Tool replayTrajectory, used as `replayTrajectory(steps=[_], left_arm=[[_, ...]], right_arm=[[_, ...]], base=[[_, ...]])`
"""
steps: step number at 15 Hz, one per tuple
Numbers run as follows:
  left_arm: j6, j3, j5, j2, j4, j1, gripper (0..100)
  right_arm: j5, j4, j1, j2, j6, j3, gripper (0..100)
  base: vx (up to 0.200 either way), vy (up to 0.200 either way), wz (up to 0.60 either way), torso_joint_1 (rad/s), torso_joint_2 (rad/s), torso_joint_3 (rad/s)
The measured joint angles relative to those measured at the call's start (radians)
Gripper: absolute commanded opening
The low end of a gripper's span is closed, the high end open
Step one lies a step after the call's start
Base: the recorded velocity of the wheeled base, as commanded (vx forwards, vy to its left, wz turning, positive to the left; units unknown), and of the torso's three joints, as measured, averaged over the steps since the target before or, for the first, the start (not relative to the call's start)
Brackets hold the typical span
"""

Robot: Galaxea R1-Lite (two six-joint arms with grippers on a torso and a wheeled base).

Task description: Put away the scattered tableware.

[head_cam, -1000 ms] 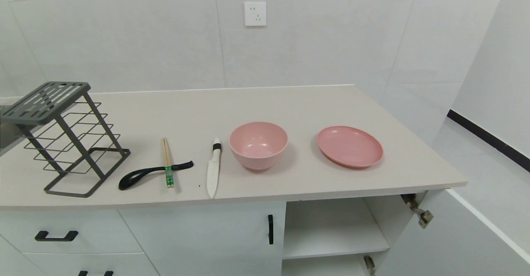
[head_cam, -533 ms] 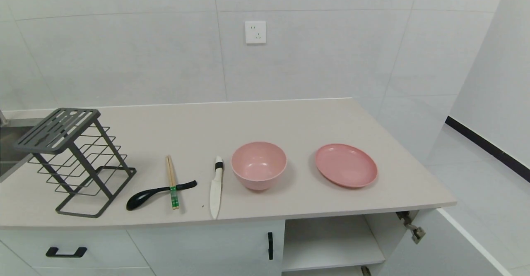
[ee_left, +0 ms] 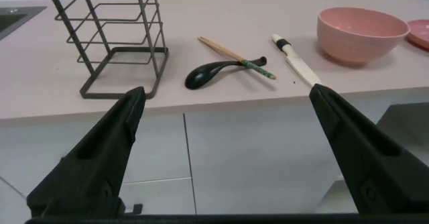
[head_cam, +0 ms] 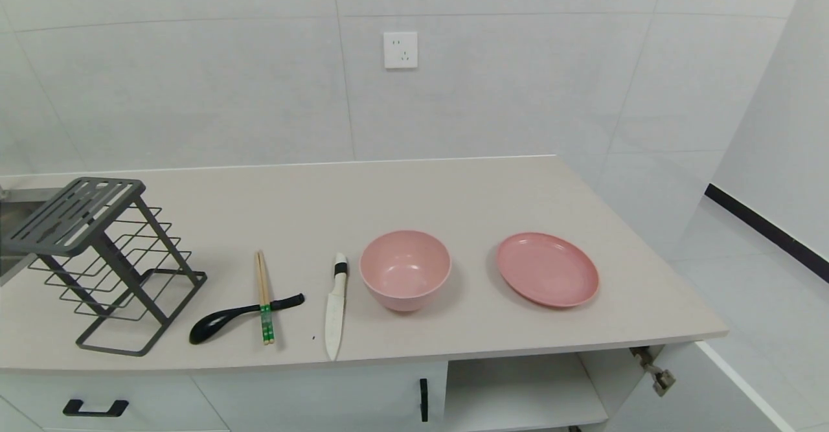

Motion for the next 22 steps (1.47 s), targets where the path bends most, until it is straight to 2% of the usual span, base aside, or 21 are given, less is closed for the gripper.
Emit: replayTrajectory(steps=[10, 17, 22], left_arm=[[0.0, 0.0, 0.0, 0.0, 0.0, 0.0, 100], [0.003, 0.0, -0.002, 0.0, 0.0, 0.0, 100], [0.0, 0.0, -0.003, 0.0, 0.0, 0.0, 100]], right_arm=[[0.0, -0.002, 0.0, 0.0, 0.0, 0.0, 100], [0.0, -0.001, 0.0, 0.0, 0.0, 0.0, 100], [0.0, -0.001, 0.001, 0.0, 0.002, 0.0, 100]], base=[[0.0, 0.0, 0.0, 0.22, -0.43, -0.211], [0.0, 0.0, 0.0, 0.017, -0.01, 0.006], [0.0, 0.0, 0.0, 0.245, -0.01, 0.217]])
